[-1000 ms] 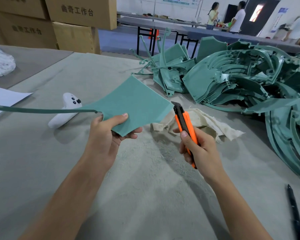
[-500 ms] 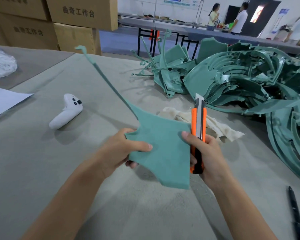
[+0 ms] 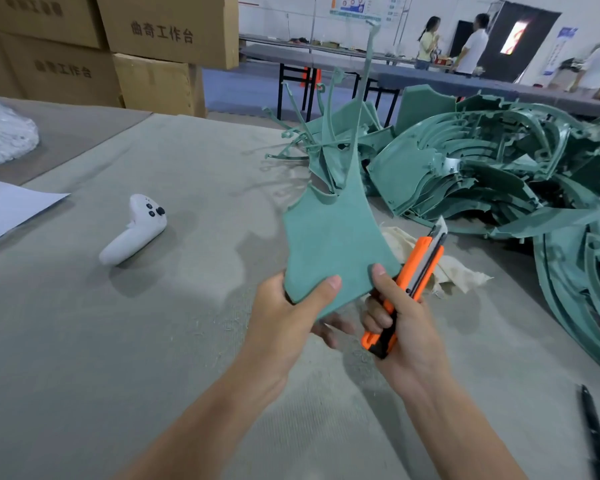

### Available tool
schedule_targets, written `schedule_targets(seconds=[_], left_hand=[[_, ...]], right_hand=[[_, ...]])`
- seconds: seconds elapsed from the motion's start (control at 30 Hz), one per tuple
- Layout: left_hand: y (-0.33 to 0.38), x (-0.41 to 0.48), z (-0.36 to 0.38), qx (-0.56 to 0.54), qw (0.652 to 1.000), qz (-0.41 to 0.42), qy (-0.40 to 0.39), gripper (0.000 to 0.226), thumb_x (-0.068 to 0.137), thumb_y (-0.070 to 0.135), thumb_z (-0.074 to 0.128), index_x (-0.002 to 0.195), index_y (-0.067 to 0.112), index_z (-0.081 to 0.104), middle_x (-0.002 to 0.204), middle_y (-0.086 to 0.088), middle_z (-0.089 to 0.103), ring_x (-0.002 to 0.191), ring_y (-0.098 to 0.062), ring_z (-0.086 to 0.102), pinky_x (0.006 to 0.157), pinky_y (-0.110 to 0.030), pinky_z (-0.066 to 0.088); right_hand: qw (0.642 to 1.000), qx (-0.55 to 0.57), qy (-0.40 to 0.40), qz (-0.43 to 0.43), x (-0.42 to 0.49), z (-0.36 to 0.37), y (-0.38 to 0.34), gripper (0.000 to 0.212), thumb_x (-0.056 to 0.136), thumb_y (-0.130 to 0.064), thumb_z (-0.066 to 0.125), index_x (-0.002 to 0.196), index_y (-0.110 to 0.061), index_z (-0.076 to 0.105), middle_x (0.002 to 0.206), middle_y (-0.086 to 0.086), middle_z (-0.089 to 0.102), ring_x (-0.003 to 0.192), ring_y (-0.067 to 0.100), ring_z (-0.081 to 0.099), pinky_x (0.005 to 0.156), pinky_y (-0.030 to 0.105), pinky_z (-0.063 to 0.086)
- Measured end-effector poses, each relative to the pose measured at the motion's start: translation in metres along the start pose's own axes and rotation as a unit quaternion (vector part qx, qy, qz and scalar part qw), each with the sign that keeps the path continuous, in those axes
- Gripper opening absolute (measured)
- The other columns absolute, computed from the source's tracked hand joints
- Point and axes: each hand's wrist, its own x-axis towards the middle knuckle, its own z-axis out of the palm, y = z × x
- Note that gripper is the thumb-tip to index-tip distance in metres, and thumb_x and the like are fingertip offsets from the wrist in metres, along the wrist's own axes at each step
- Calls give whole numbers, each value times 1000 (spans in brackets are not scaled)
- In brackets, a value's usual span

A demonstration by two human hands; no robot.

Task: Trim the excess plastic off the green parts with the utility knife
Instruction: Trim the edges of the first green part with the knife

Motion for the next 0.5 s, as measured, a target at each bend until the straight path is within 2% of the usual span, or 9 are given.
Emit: schedule_targets(seconds=[0.07, 0.13, 0.23, 0.3, 0.37, 0.4, 0.5], left_hand=[[-3, 0, 2, 4, 999, 28, 18, 16, 73, 15, 75, 86, 8, 69, 70, -6, 69, 49, -21, 59, 41, -25, 42], [-7, -2, 7, 12, 998, 45, 31, 7, 73, 19, 75, 70, 15, 70, 59, -2, 61, 45, -16, 48, 42, -26, 40], [-11, -2, 9, 38, 993, 66, 94, 18, 82, 32, 66, 67, 22, 70, 54, 2, 58, 44, -16, 49, 43, -29, 39], [-8, 1, 5, 84, 983, 100, 132, 20, 87, 37, 62, 74, 25, 73, 62, 3, 70, 49, -18, 63, 44, -27, 46], [-5, 4, -3, 141, 965, 145, 166, 19, 89, 40, 59, 78, 29, 71, 68, 8, 74, 56, -15, 71, 46, -26, 53], [-3, 5, -7, 173, 953, 163, 187, 18, 88, 43, 59, 77, 32, 68, 67, 12, 73, 56, -12, 71, 47, -29, 55], [2, 10, -22, 287, 909, 206, 222, 21, 85, 53, 58, 72, 41, 67, 66, 18, 71, 55, -8, 68, 53, -36, 55]], right_hand=[[999, 42, 4, 16, 1, 1, 3, 27, 76, -26, 73, 75, -22, 46, 44, -6, 28, 36, 6, 27, 35, 16, 28], [996, 79, -7, 45, 1, 1, 5, 24, 74, -28, 73, 78, -23, 51, 45, -8, 29, 36, 4, 28, 35, 15, 28], [999, 6, -22, 46, 1, 0, 5, 25, 70, -33, 77, 75, -23, 55, 51, -5, 35, 37, 6, 32, 35, 17, 29], [996, -85, -8, -2, 1, 0, 1, 32, 68, -43, 78, 80, -19, 61, 55, 1, 42, 40, 10, 35, 36, 21, 31], [984, -157, 25, -74, 1, -2, -2, 42, 73, -52, 74, 101, -23, 65, 67, 9, 52, 46, 15, 38, 38, 24, 33], [976, -181, 36, -114, 1, -3, -4, 40, 78, -52, 71, 108, -27, 63, 74, 12, 54, 49, 17, 39, 40, 25, 34], [942, -250, 15, -225, 1, -7, -7, 21, 96, -47, 54, 107, -30, 58, 81, 7, 61, 49, 15, 43, 42, 27, 38]])
